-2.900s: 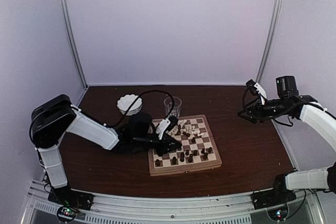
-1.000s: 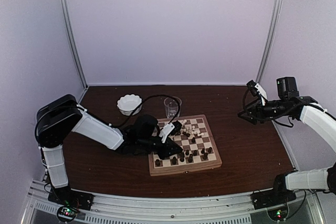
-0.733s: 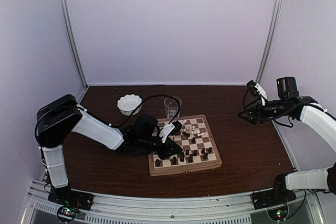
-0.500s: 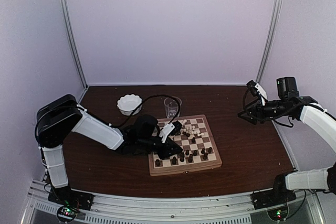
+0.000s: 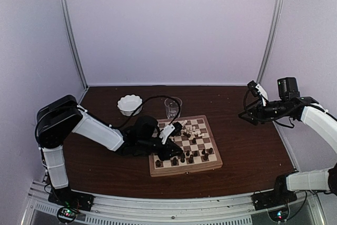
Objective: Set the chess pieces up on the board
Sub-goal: Place the pawn at e7.
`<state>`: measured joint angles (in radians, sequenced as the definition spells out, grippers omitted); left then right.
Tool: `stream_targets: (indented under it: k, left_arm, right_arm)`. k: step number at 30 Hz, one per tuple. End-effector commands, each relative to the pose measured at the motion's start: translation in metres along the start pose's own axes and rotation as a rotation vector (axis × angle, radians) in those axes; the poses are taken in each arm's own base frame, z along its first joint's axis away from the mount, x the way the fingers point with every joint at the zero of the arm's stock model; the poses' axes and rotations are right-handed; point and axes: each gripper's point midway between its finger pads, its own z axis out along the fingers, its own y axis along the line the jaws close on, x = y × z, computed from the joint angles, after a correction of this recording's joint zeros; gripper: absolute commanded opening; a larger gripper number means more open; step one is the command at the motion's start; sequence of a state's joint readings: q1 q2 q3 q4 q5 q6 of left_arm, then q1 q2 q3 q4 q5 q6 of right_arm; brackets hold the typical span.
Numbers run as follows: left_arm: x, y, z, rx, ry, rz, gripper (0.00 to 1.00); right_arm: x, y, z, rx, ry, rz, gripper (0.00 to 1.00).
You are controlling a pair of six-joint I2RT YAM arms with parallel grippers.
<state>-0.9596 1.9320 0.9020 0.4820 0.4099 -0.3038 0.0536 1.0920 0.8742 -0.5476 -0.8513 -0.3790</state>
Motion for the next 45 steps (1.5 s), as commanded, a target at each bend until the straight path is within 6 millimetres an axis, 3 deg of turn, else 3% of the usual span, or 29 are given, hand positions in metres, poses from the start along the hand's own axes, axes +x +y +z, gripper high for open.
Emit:
stream_targets:
  k: [1,26,45]
  left_arm:
    - [-0.015,-0.013,-0.006,0.043,-0.061,0.047,0.18]
    - [-0.028,-0.015,-0.018,0.021,-0.119,0.060,0.21]
    - [-0.026,0.008,-0.028,-0.125,-0.118,0.025,0.16]
  right_arm:
    - [-0.003,0.000,-0.002,0.001,-0.021,-0.018,0.67]
    - [-0.002,-0.001,-0.003,0.005,-0.024,-0.017,0.67]
    - [-0.005,0.001,-0.005,0.001,-0.034,-0.022,0.68]
